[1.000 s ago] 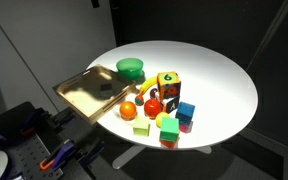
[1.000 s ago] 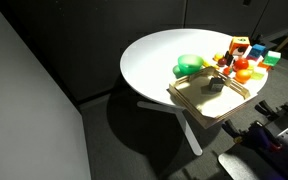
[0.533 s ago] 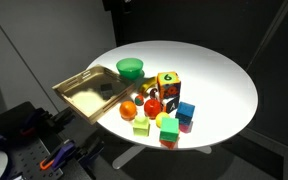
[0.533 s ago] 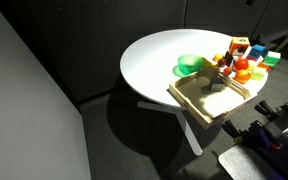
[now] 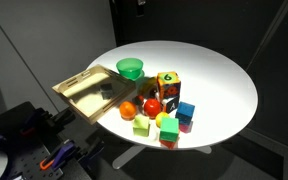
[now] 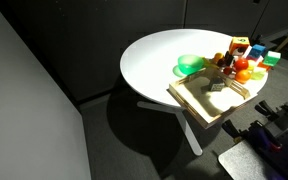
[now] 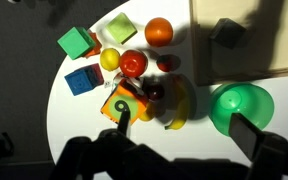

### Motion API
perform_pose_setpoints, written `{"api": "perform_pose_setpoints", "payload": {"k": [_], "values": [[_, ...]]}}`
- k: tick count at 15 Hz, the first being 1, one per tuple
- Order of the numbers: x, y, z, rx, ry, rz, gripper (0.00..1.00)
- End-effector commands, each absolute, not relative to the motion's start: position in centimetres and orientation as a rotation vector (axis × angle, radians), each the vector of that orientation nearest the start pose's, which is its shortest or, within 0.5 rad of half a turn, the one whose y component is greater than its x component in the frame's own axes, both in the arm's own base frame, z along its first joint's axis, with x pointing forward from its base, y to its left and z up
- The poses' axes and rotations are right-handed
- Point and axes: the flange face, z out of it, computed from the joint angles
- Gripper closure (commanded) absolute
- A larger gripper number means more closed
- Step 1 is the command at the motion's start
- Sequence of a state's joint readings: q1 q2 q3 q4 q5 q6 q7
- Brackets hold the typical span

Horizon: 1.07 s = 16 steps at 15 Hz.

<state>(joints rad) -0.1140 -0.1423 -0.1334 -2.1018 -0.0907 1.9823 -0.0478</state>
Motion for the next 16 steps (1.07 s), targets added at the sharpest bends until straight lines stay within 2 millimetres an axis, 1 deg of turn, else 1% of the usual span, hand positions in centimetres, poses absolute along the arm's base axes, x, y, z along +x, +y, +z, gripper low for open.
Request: {"api": "perform_pose_setpoints", "payload": {"k": [1,4,5,12,16], "values": [[50.1,-15.1,48.9,-3.188,0.274,-0.015,0.0],[49.9,-15.4,49.0,-3.2,0.29,-0.001,0.0],[49.7,-14.9,48.2,-3.194,0.307,-0.014,0.0],[49.7,-15.0,48.3,-3.193,0.309,-0.012,0.0],[51.4,-14.3,48.5,-3.195,0.288,-0.021,0.0]]}}
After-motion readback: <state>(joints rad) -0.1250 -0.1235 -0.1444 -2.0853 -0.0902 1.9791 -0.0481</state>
